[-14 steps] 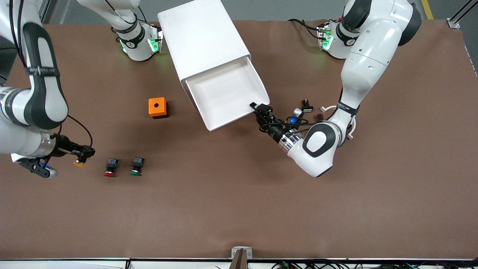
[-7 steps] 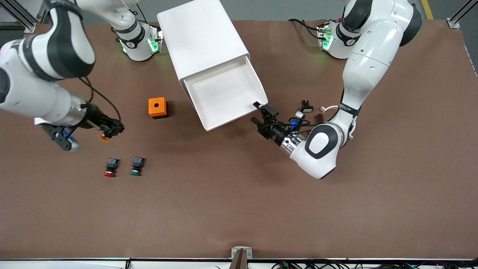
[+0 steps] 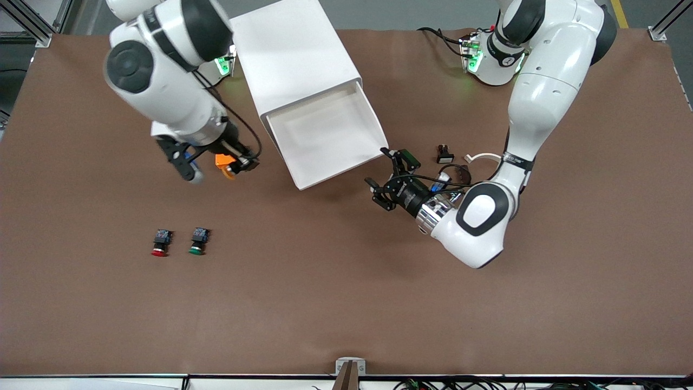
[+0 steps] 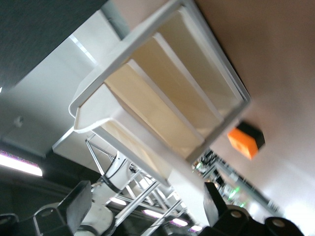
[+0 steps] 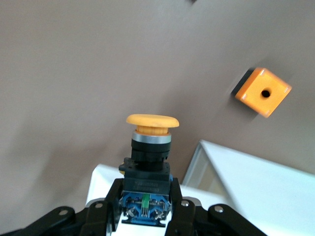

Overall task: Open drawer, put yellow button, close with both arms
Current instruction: 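Lift the yellow button with the right gripper and carry it toward the drawer, then lower the button into the drawer and open the right gripper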

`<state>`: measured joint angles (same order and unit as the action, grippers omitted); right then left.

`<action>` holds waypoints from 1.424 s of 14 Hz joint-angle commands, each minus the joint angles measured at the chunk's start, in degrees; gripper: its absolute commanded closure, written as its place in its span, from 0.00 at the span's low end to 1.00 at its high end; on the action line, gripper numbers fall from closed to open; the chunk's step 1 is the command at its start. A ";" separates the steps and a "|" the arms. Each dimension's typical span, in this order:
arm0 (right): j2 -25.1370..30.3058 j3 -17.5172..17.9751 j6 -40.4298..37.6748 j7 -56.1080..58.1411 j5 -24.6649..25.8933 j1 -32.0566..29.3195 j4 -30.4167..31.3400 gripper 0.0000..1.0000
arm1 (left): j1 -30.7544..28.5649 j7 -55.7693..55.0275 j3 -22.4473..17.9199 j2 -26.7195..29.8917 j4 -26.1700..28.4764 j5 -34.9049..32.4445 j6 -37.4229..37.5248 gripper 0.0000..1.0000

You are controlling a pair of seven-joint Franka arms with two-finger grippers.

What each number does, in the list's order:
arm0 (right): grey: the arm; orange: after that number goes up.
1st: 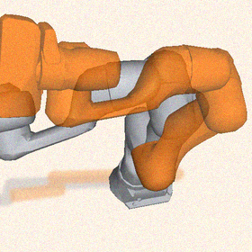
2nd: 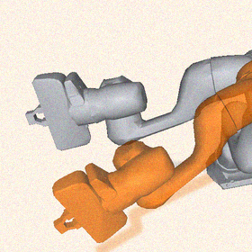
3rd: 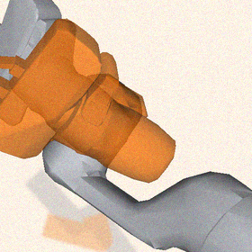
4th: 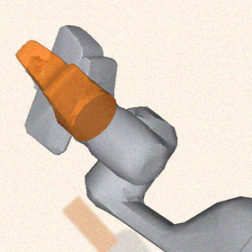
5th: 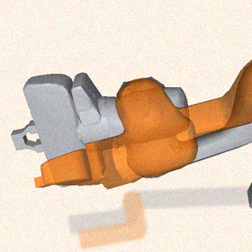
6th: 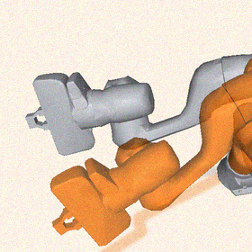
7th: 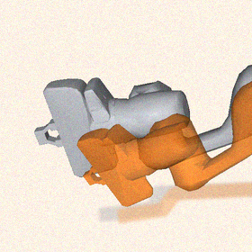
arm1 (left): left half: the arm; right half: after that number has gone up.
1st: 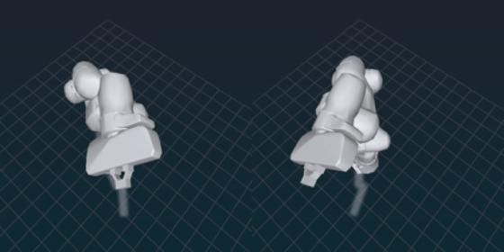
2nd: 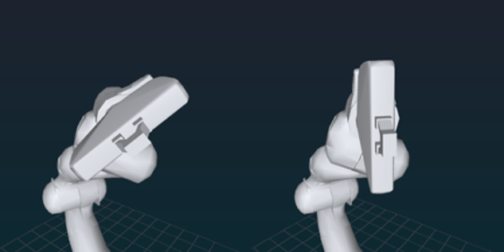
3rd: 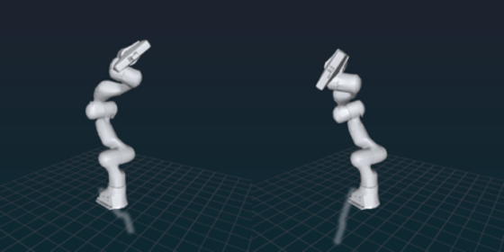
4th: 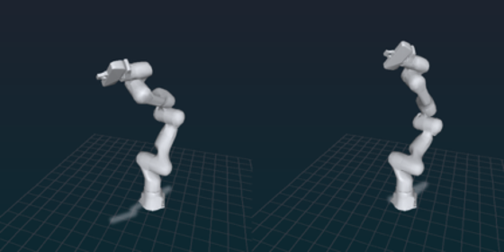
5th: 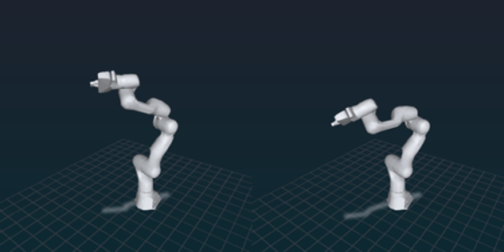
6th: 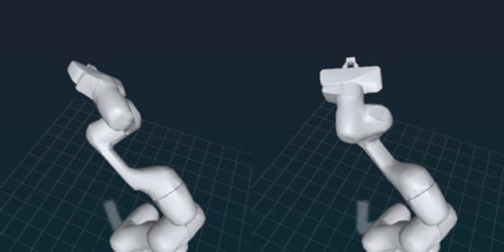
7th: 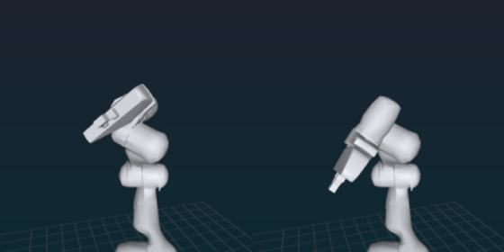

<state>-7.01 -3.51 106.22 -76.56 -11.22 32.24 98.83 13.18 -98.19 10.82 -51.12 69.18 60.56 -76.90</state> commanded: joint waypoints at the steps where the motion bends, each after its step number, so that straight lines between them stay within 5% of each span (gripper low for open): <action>1: 1.21 -0.80 3.98 -7.96 -0.83 5.35 1.54 1.00 | -1.40 12.19 -0.36 0.57 -2.21 -0.79 1.23 0.00; 8: 0.51 -0.88 9.54 -17.64 1.54 14.33 4.17 1.00 | -1.06 44.12 -2.91 13.48 -2.21 -18.77 -7.53 0.00; 17: -6.34 -0.88 14.28 -26.27 7.52 21.71 3.82 0.99 | 7.72 42.74 -1.86 16.40 0.24 -47.78 -21.68 0.00; 20: -7.05 -0.80 14.19 -26.19 7.35 22.25 3.65 0.92 | 11.41 34.15 -1.42 16.05 2.71 -55.00 -25.92 0.00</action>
<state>-13.94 -3.66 120.62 -101.54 -4.69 53.62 103.12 22.46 -59.48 9.17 -36.00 69.30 10.02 -100.12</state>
